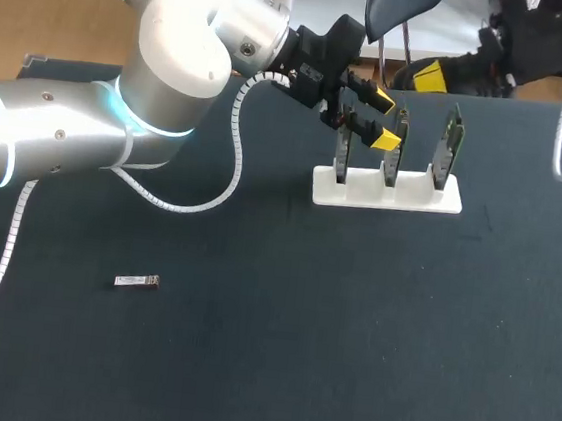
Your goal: Pick up the optical module with the left hand, and insert it into the network port with the right hand.
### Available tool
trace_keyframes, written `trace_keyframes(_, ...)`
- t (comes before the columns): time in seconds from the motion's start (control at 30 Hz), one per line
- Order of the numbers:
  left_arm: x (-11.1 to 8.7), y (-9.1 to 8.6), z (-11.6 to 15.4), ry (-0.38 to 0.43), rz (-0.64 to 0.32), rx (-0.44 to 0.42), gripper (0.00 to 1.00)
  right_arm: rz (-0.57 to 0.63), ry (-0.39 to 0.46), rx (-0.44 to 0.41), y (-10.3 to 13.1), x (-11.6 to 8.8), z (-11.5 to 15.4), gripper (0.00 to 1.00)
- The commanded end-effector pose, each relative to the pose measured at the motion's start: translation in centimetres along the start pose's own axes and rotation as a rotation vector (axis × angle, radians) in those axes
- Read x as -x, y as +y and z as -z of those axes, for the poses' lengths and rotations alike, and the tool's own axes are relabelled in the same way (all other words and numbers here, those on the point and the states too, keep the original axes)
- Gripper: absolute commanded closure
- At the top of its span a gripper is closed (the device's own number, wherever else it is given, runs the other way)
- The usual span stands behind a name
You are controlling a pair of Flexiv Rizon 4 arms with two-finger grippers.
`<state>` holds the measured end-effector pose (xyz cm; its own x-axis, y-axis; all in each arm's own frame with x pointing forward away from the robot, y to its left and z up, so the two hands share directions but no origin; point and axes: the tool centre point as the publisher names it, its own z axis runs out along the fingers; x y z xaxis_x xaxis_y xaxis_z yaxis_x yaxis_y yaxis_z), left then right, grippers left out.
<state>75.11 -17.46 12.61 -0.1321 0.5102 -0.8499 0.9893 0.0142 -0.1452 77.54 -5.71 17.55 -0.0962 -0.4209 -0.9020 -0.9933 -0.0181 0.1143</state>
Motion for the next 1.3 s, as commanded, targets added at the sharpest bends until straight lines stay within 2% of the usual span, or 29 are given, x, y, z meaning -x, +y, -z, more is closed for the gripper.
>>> trace_keyframes(0.03, 0.1, 0.2, 0.0, 0.005, 0.002, -0.004, 0.0, 0.011, -0.005, 0.025, 0.2, -0.8, 1.8, 1.0)
trace_keyframes(0.3, 0.1, 0.2, 0.0, 0.005, 0.002, -0.004, 0.0, -0.009, 0.003, 0.036, 0.2, -3.2, 4.8, 1.0)
trace_keyframes(0.57, 0.1, 0.2, 0.0, 0.005, 0.002, -0.004, 0.0, -0.011, 0.043, 0.06, 0.5, -4.7, 6.5, 1.0)
trace_keyframes(1.3, 0.1, 0.2, 0.0, 0.005, 0.002, -0.004, 0.0, -0.034, 0.104, 0.063, 1.5, -6.0, 6.9, 1.0)
